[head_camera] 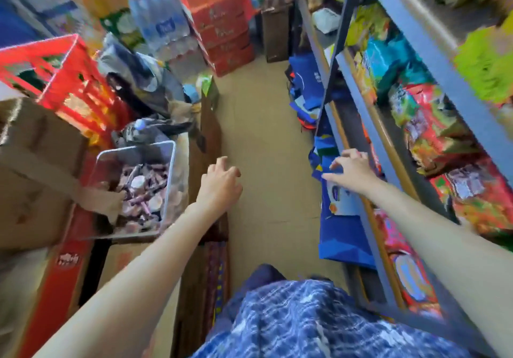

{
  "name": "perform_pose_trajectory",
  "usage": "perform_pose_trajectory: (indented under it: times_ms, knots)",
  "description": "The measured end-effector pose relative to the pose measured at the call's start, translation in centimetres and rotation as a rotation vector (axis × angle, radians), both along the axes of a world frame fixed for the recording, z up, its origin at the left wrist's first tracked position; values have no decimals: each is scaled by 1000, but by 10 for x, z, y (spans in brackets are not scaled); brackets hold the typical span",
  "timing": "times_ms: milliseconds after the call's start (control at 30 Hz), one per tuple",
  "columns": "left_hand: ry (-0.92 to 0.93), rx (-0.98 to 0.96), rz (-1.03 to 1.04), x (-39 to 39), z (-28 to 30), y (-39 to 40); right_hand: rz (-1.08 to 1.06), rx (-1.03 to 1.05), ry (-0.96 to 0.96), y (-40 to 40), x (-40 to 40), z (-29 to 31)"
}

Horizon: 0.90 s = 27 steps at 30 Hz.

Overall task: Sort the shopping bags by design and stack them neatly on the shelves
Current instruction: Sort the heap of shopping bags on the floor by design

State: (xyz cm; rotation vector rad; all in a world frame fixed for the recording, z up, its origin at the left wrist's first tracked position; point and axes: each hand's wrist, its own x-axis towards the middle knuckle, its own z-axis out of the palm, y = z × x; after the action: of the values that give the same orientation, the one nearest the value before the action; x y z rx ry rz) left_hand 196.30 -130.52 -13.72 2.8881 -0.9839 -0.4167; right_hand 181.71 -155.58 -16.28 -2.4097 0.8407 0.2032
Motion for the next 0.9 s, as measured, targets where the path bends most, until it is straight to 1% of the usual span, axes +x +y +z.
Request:
perform_pose_trajectory:
  times_ms: [133, 233, 300, 367, 500, 533, 600, 667, 767, 900]
  knots:
    - [47, -69, 73, 118, -13, -52, 46, -44, -9, -51, 115, -6]
    - [31, -153, 25, 209, -19, -102, 100, -68, 91, -96, 193, -15]
    - [42, -176, -2, 267, -16, -137, 66, -89, 151, -133, 241, -14]
    - [63, -171, -39, 323, -11, -169, -2, -81, 161, -168, 289, -11]
    - [121, -86, -100, 425, -4, -233, -183, -15, 73, -219, 375, -2]
    - [147, -33, -142, 448, -5, -251, -225, 9, 55, -230, 396, -2]
    - [186, 141, -282, 496, -10, -290, -353, 99, 23, -250, 439, -8]
    - [161, 256, -412, 542, -18, -332, -405, 136, -24, -271, 483, -18]
    - [86, 261, -496, 608, -27, -398, -395, 160, -51, -315, 548, -36]
    - [121, 231, -536, 690, -27, -470, -487, 200, 51, -378, 631, -44]
